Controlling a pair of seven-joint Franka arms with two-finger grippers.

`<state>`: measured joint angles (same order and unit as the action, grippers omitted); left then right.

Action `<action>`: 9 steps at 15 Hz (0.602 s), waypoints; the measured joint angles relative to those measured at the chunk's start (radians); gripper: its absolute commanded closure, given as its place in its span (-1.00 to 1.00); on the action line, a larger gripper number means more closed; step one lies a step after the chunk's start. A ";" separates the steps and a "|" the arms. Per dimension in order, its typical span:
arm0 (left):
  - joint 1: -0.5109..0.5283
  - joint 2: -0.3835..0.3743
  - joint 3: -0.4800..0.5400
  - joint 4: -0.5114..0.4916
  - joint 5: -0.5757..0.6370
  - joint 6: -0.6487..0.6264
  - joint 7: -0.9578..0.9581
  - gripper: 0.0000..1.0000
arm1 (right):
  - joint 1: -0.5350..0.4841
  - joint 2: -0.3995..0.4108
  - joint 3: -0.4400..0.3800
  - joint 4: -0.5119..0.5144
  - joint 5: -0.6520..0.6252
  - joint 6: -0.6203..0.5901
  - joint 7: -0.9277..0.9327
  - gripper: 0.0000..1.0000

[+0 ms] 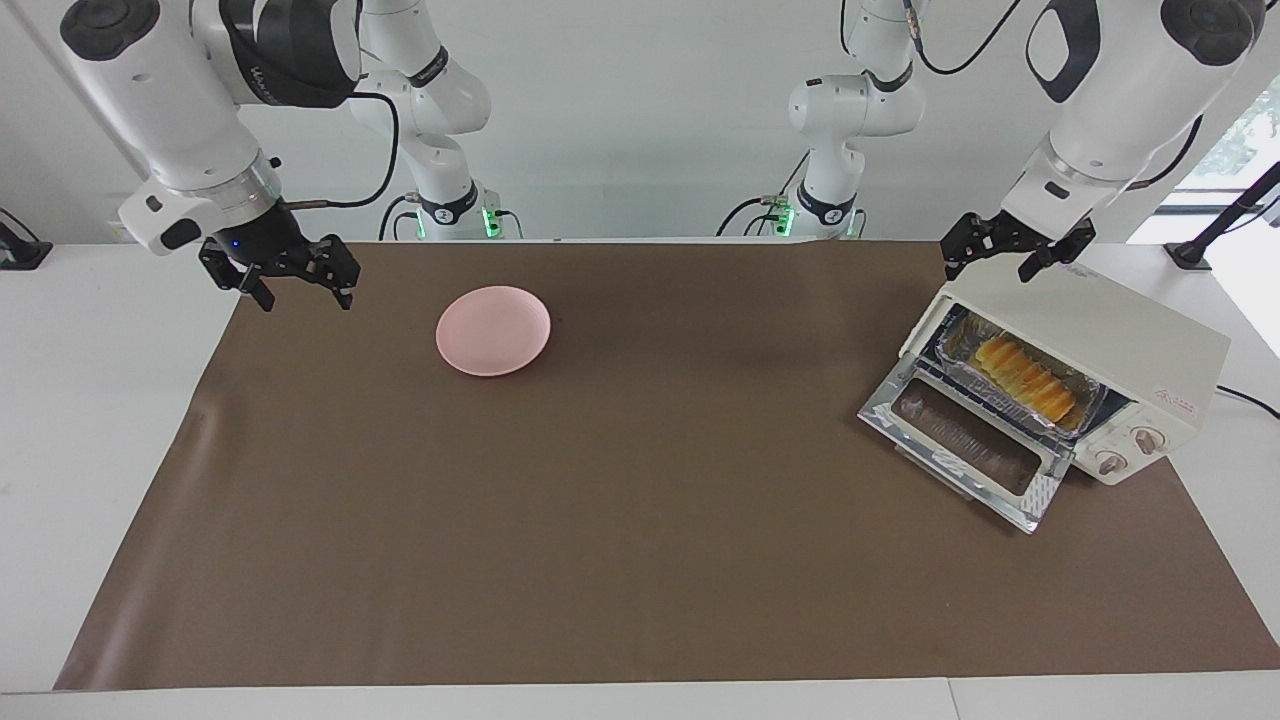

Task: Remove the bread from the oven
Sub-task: 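Grasp the foil tray edge inside the oven with the left gripper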

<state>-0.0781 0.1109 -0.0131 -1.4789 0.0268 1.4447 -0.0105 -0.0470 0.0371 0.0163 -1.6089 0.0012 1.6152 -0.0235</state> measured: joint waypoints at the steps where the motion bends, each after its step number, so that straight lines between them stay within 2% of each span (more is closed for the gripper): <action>1: -0.004 0.062 0.000 0.057 0.013 -0.006 -0.044 -1.00 | 0.000 0.000 0.000 0.000 0.000 0.000 0.000 -1.00; 3: -0.017 0.204 0.001 0.190 0.065 -0.010 -0.143 -1.00 | 0.000 0.000 0.000 0.000 0.000 0.000 0.000 -1.00; 5: -0.027 0.302 0.004 0.271 0.094 -0.005 -0.234 -1.00 | 0.000 0.000 0.000 0.000 0.000 0.000 0.000 -1.00; 7: -0.032 0.340 0.027 0.286 0.106 0.018 -0.346 -1.00 | 0.000 0.000 0.000 0.000 0.000 0.000 0.000 -1.00; 9: -0.032 0.342 0.046 0.255 0.138 0.069 -0.499 -1.00 | 0.000 0.000 0.000 0.000 0.000 0.000 0.000 -1.00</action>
<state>-0.1100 0.4525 0.0326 -1.2242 0.1649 1.5135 -0.5093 -0.0470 0.0371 0.0163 -1.6089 0.0012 1.6152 -0.0235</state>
